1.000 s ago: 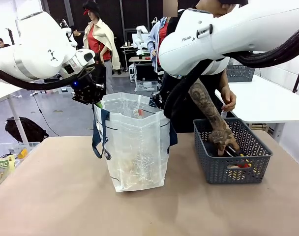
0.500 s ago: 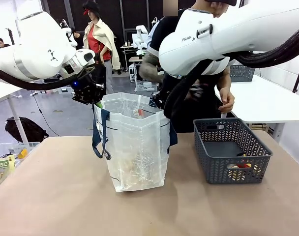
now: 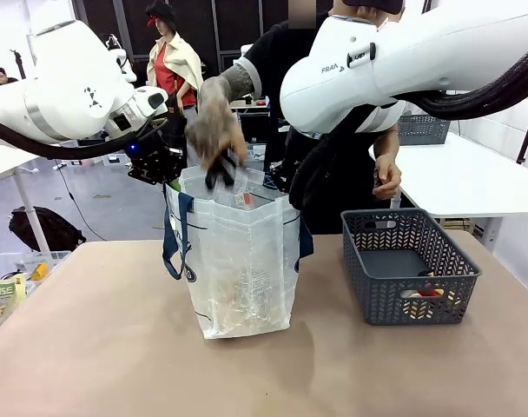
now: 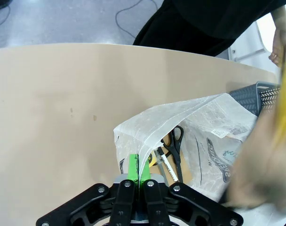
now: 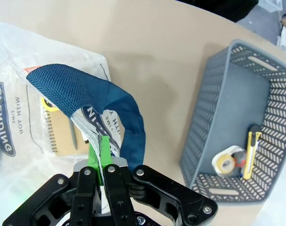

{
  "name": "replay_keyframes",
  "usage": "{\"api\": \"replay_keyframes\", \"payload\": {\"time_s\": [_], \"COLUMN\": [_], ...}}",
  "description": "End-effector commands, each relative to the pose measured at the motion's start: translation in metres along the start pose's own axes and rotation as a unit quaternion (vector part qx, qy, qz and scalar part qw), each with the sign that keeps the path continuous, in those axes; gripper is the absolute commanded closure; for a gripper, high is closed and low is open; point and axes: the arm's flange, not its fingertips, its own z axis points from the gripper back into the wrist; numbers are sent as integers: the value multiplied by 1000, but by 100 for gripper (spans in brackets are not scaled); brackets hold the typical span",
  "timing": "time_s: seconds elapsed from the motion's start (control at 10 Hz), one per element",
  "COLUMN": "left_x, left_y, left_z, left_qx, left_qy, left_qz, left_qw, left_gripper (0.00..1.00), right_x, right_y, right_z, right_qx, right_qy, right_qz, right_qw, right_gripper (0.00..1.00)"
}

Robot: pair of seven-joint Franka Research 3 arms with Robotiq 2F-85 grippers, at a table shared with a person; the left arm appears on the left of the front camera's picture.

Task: Transfer purchased items from the store into the shopping bag.
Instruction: Move the Reusable shopping bag to the right side of the table.

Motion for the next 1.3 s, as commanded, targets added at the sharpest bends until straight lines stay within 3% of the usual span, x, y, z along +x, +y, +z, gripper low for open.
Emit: {"api": "replay_keyframes", "payload": {"time_s": [0.0,1.2], "left_x": [-2,-2], "left_y": [2,2], "left_z": [4,4], "left_qx": [1,1], "left_qy": [-5,-5], "left_qz": [8,8], "left_qw": [1000,1000], "left_gripper": [100,100], "right_x": [-4,-4], "right_y": [-3,-3], "right_z": [1,1], "right_qx": [5,5], "right_qy": [-1,-1], "right_qz": [-8,-8], "right_qw": [1000,1000], "right_gripper": [100,100]}}
